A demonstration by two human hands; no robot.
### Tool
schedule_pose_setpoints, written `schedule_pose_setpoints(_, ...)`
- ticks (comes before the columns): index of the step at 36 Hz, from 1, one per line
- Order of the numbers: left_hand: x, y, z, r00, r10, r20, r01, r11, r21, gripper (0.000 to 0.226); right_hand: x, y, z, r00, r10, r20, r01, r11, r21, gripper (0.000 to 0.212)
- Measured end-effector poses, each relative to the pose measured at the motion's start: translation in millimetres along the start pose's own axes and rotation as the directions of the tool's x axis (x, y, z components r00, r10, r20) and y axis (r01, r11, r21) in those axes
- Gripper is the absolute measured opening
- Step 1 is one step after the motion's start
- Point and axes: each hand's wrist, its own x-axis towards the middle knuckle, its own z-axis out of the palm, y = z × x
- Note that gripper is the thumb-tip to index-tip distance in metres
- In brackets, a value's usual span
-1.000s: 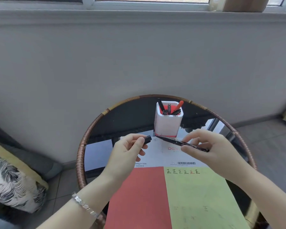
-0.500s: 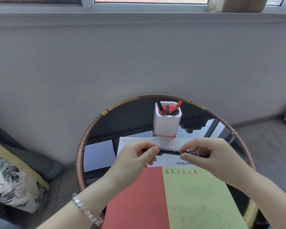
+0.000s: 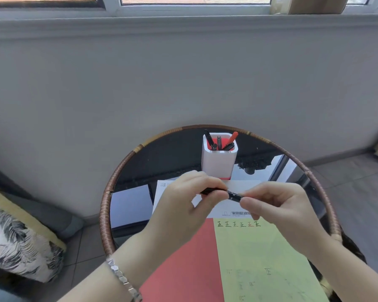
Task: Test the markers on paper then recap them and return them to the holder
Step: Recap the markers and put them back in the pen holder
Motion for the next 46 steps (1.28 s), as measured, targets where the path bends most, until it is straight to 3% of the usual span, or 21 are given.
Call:
schedule_pose_setpoints(2,1.5,-2.8,0.3,1.000,0.031,0.004,-0.031,0.999,0.022,0.007,3.2,2.8,0.1,0.995,0.095,0.021,-0.097,0.992,0.085,0.011)
schedule_pose_setpoints(5,4.4,1.2,3.2,0.982,-0.181,-0.052,0.166,0.964,-0.209,0.010,9.4,5.7,3.7,0.987,0.160,0.031,-0.163,0.979,0.127,0.008)
schedule_pose_setpoints(8,12.5,5.7,8.1,0.875,-0.469,-0.121,0.368,0.806,-0.463,0.007,15.8,6.2,7.4,0.989,0.151,-0.010,-0.148,0.981,0.121,0.005)
schedule_pose_setpoints(12,25.6,-0.8,10.8,0.775,-0.591,-0.222,0.440,0.758,-0.481,0.012,21.8,14.9,3.3,0.991,0.123,-0.045,-0.125,0.992,-0.035,0.012)
schedule_pose_setpoints(15,42.9,-6.3,0.6,0.780,-0.504,-0.370,0.337,0.838,-0.429,0.012,24.7,30.7,-8.1,0.990,0.101,-0.102,-0.124,0.959,-0.255,0.024)
schedule_pose_setpoints(17,58.0,-6.7,-9.7,0.786,-0.373,-0.493,0.229,0.917,-0.328,0.009,25.9,39.9,-17.6,0.984,0.114,-0.134,-0.154,0.927,-0.343,0.029)
schedule_pose_setpoints(21,88.9,-12.0,-19.8,0.779,0.014,-0.627,0.046,0.996,0.079,0.007,28.4,50.3,-32.1,0.971,0.187,-0.151,-0.230,0.905,-0.359,0.028)
schedule_pose_setpoints(24,107.7,-31.0,-6.4,0.849,0.047,-0.526,0.068,0.978,0.198,0.014,32.7,51.6,-35.2,0.971,0.165,-0.171,-0.219,0.903,-0.370,0.023)
schedule_pose_setpoints(29,116.9,-65.5,25.7,0.963,-0.128,-0.236,0.196,0.937,0.289,0.026,51.8,48.2,-33.3,0.972,0.001,-0.237,-0.119,0.867,-0.485,0.025)
schedule_pose_setpoints(32,115.2,-77.6,37.1,0.971,-0.178,-0.161,0.225,0.909,0.350,0.030,71.4,46.2,-28.8,0.961,-0.179,-0.213,0.020,0.809,-0.587,0.032)
schedule_pose_setpoints(37,108.9,-88.0,37.2,0.967,-0.117,-0.226,0.192,0.917,0.349,0.014,107.4,51.4,-6.9,0.939,-0.341,0.041,0.244,0.576,-0.780,0.048)
schedule_pose_setpoints(41,91.9,-99.2,41.2,0.988,-0.079,-0.135,0.124,0.919,0.375,0.026,121.3,64.4,5.9,0.932,-0.348,0.101,0.268,0.472,-0.840,0.050)
schedule_pose_setpoints(46,87.3,-97.2,37.5,0.968,-0.250,-0.013,0.248,0.948,0.198,0.037,121.8,56.5,7.4,0.885,-0.463,0.045,0.277,0.446,-0.851,0.041)
